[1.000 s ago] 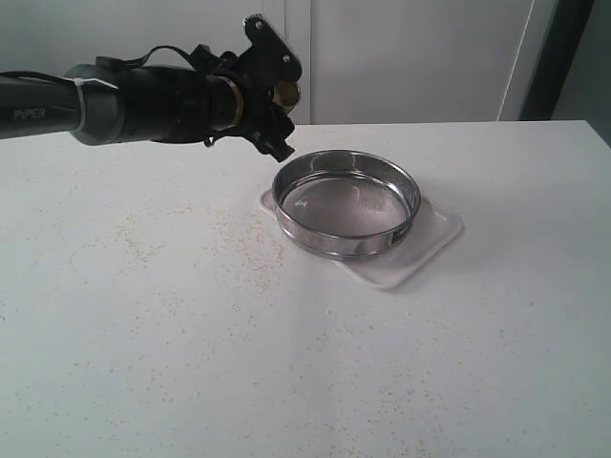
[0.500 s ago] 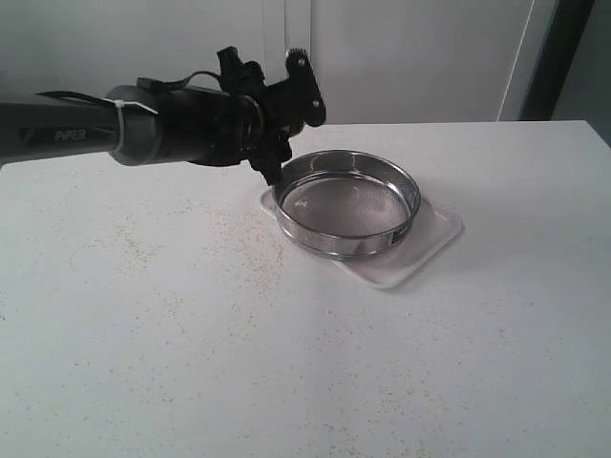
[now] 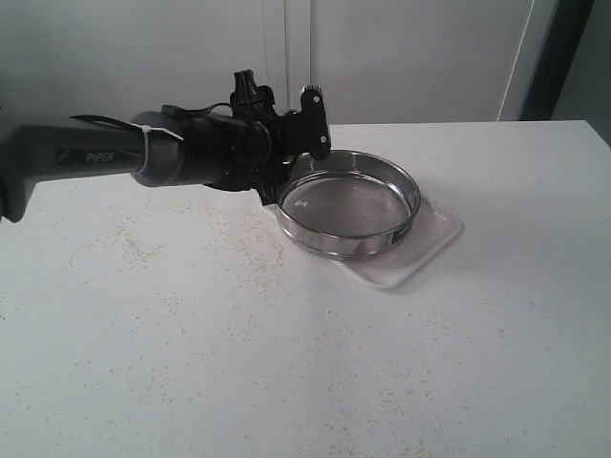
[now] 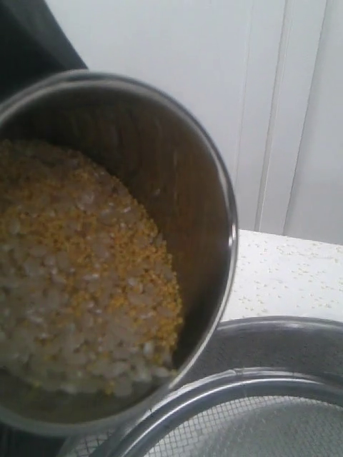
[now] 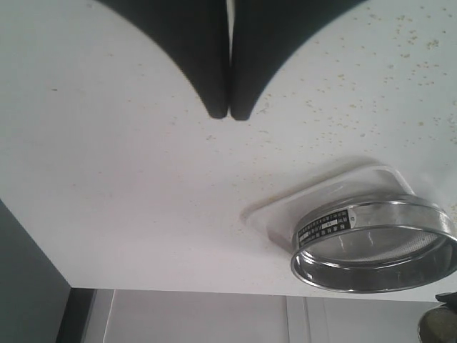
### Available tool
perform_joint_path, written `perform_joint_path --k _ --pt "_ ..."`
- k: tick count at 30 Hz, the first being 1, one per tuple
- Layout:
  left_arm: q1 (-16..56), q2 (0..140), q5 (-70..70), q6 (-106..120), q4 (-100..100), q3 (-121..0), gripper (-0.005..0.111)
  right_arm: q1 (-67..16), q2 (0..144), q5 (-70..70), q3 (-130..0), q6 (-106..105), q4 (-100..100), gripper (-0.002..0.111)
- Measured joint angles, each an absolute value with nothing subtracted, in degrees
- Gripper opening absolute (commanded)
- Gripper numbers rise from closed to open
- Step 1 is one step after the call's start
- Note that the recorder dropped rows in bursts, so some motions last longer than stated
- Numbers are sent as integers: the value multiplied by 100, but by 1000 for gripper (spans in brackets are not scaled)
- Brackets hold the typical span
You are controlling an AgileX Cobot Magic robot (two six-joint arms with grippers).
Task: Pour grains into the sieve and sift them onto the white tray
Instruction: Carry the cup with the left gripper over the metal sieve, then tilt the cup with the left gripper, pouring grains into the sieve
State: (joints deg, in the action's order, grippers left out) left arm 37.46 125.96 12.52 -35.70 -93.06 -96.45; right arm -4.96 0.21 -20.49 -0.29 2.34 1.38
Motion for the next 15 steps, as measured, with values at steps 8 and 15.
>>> perform_joint_path --k 8,15 --pt "3872 12598 1255 -3570 -9813 -9645 0 -496 21 -2049 -29 234 138 0" --pt "3937 12680 1352 -3548 -9854 -9740 0 -496 21 -2049 -29 234 138 0"
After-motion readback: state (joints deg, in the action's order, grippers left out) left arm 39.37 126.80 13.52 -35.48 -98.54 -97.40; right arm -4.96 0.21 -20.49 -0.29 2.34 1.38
